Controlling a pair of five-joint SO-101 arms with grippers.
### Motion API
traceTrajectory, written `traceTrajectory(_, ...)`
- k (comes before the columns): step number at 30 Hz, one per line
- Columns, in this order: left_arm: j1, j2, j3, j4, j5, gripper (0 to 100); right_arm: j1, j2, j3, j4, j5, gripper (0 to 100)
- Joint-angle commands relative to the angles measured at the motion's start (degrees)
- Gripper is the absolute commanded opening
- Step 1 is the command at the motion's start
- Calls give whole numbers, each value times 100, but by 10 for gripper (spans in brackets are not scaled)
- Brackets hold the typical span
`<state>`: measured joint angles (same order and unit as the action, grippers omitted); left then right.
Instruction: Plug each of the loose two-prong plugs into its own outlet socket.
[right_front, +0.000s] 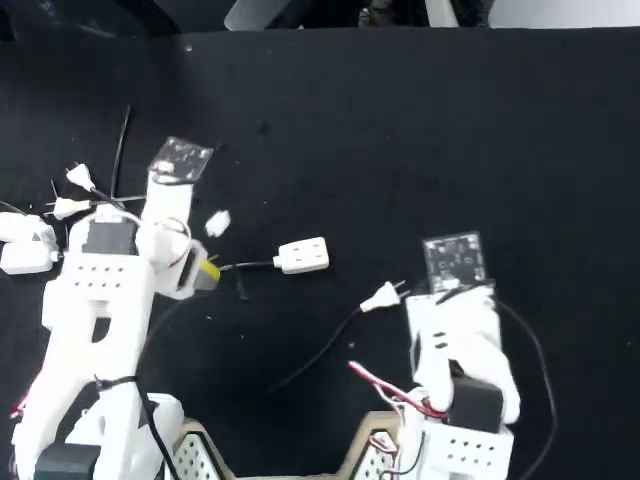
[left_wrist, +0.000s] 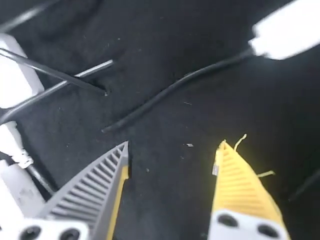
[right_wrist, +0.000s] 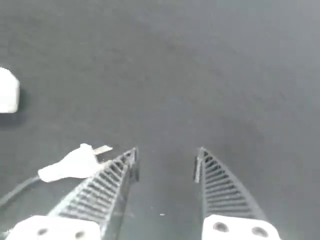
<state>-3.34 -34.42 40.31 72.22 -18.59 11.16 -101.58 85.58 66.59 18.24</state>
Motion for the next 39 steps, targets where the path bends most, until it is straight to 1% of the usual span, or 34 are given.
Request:
traceTrajectory(1,-101,-62,954,-1354,527,274,-844,716,-558,-484,-651,174)
traceTrajectory(3,-31,-62,1341,-2004,1116,274,-1152,1156,-637,-668,-1011,174)
traceTrajectory(5,-4,-62,1631,-2514,1521,274,-1433,1622,-646,-923,-1398,174)
traceTrajectory(7,-22,-62,1833,-2866,1741,274,-1626,2114,-646,-1169,-1732,174)
traceTrajectory(10,-13,-62,2018,-3130,1811,274,-1943,2870,-708,-1521,-2145,175)
traceTrajectory(12,-13,-62,2062,-3174,1811,274,-2057,3371,-787,-1670,-2321,175)
traceTrajectory(17,-31,-62,2070,-3165,1820,274,-2040,4725,-1473,-1714,-2629,177)
traceTrajectory(20,-48,-62,2088,-3165,1820,274,-2040,5613,-1912,-1644,-2743,238)
traceTrajectory(22,-22,-62,2158,-3174,1820,274,-2057,6132,-2246,-1389,-2725,275)
traceTrajectory(24,-4,-62,2193,-3174,1820,274,-2048,6589,-2554,-1073,-2708,266)
traceTrajectory(26,-4,-62,2193,-3174,1820,274,-2040,6993,-2774,-949,-2716,235)
traceTrajectory(28,-4,-62,2193,-3174,1820,274,-2040,7380,-2853,-1073,-2734,204)
traceTrajectory(31,-4,-62,2193,-3174,1820,274,-2040,7908,-2967,-1380,-2734,184)
traceTrajectory(39,-4,-62,2193,-3174,1820,274,-2048,9279,-3697,-1670,-2743,181)
